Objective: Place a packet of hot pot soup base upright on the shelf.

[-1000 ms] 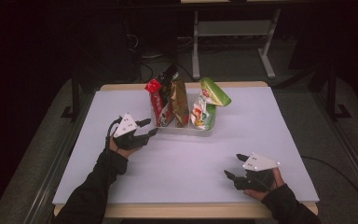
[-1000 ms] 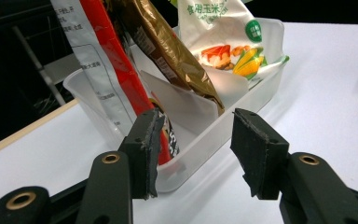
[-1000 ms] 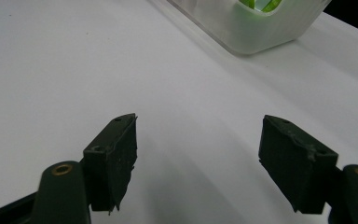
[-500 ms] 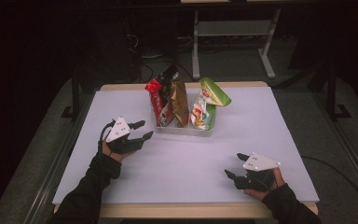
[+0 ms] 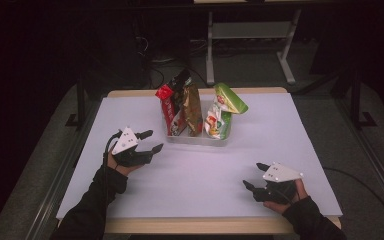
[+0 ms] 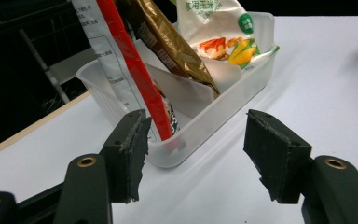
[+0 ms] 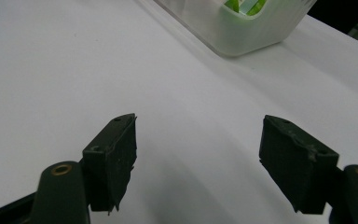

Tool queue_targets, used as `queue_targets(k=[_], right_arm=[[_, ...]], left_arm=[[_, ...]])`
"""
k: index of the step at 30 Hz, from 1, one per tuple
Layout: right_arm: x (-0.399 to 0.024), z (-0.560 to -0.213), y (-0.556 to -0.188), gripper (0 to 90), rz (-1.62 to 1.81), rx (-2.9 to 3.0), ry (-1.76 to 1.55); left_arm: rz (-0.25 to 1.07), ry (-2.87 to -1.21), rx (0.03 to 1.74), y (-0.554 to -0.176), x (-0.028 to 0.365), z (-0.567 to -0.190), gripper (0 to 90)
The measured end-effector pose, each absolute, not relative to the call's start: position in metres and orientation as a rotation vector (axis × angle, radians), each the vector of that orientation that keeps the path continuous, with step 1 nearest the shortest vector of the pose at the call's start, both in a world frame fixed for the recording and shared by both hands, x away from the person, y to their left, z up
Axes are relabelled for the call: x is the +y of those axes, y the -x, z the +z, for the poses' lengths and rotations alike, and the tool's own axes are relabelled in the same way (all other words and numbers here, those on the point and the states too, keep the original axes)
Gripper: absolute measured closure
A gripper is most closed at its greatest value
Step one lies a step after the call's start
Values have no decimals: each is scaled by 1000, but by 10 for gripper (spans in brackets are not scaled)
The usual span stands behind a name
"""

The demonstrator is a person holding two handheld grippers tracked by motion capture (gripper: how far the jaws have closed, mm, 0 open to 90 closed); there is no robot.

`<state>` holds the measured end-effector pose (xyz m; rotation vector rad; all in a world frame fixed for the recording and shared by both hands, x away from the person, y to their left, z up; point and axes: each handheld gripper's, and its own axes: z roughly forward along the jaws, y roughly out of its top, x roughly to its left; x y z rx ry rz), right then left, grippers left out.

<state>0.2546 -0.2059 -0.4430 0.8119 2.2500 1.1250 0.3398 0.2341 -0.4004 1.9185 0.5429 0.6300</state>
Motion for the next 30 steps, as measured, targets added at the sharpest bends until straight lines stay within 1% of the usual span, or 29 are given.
queue_targets(k=[5,10,11,18,20,30], right_arm=[[-209,-441,-255,262,1128,2237,-816],[-211,-441,-255,251,1131,2227,-827],[-212,-440,-256,245,1131,2223,-830],[-215,-439,-257,179,1129,2199,-851],[-218,-438,-257,178,1129,2193,-858],[-230,-438,-257,176,1101,2158,-894]], left_arm=[[633,-1936,531,-336,235,-402,371],[653,-1947,542,-331,240,-404,319],[652,-1950,548,-330,241,-404,300],[689,-1992,559,-324,244,-410,266],[709,-2014,551,-322,244,-412,252],[663,-2005,568,-311,259,-415,230]])
